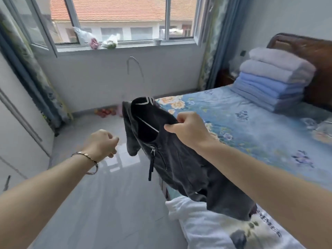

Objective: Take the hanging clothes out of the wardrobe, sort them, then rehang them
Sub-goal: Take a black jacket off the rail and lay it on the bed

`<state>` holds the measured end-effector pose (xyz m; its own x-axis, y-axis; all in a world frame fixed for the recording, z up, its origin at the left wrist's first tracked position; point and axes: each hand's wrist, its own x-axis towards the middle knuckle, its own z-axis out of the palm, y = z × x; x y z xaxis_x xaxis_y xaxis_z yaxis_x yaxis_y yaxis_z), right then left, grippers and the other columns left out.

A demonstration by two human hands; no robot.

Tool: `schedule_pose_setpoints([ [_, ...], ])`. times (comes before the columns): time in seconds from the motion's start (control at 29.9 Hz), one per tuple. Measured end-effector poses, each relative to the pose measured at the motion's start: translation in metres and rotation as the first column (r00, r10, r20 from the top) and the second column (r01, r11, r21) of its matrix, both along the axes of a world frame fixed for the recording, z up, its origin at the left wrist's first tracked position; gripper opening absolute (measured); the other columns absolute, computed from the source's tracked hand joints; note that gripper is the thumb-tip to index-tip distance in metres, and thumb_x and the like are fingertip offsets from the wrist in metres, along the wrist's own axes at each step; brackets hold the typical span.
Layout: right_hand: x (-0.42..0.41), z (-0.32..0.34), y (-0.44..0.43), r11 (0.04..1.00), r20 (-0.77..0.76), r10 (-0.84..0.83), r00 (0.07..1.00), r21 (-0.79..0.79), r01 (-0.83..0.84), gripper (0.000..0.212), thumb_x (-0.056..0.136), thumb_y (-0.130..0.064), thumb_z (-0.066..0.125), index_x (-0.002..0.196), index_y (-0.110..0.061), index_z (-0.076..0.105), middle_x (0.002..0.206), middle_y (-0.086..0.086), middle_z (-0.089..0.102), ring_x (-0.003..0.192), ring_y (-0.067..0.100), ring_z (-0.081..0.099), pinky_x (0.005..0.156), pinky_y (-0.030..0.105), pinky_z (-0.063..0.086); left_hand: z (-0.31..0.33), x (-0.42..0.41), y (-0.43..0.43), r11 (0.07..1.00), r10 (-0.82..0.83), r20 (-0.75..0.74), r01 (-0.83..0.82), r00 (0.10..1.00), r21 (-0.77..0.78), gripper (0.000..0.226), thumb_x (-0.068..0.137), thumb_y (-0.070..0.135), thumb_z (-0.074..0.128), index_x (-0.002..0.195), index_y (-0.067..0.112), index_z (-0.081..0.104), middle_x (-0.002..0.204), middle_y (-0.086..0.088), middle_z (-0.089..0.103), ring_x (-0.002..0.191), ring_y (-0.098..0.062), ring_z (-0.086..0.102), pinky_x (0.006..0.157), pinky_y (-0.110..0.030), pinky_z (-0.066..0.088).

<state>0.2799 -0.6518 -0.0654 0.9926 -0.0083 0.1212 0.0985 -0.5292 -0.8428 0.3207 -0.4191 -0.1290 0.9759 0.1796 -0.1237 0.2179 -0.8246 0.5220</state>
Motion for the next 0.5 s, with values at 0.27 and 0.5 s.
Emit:
schedule_pose_setpoints([
  [0.27, -0.075, -0.011, -0.087, 0.933, 0.027, -0.358, 0.933, -0.029, 0.359, 0.052, 0.076, -0.015, 0.072, 0.055, -0.015, 0.025, 0.056, 0.001, 0.021, 0.054, 0.014, 0.022, 0.055, 0.029, 0.017, -0.026, 0.029, -0.11, 0.914, -0.404, -0.055, 0.405, 0.913, 0.011, 0.035, 0.091, 0.022, 0.046, 0.066, 0.006, 0.064, 0.059, -0.001, 0.07, 0.061, -0.016, 0.069, 0.072, -0.029, 0.052],
  [0.5, -0.136, -0.044, -0.197, 0.811, 0.0, -0.581, 0.814, -0.083, 0.579, 0.042, 0.076, -0.016, 0.074, 0.057, -0.009, 0.038, 0.06, 0.006, 0.026, 0.058, 0.015, 0.027, 0.057, 0.027, 0.02, -0.058, 0.017, -0.218, 0.788, -0.61, -0.173, 0.615, 0.774, -0.029, 0.035, 0.09, 0.018, 0.045, 0.071, -0.002, 0.067, 0.066, -0.008, 0.072, 0.07, -0.02, 0.069, 0.076, -0.035, 0.056],
])
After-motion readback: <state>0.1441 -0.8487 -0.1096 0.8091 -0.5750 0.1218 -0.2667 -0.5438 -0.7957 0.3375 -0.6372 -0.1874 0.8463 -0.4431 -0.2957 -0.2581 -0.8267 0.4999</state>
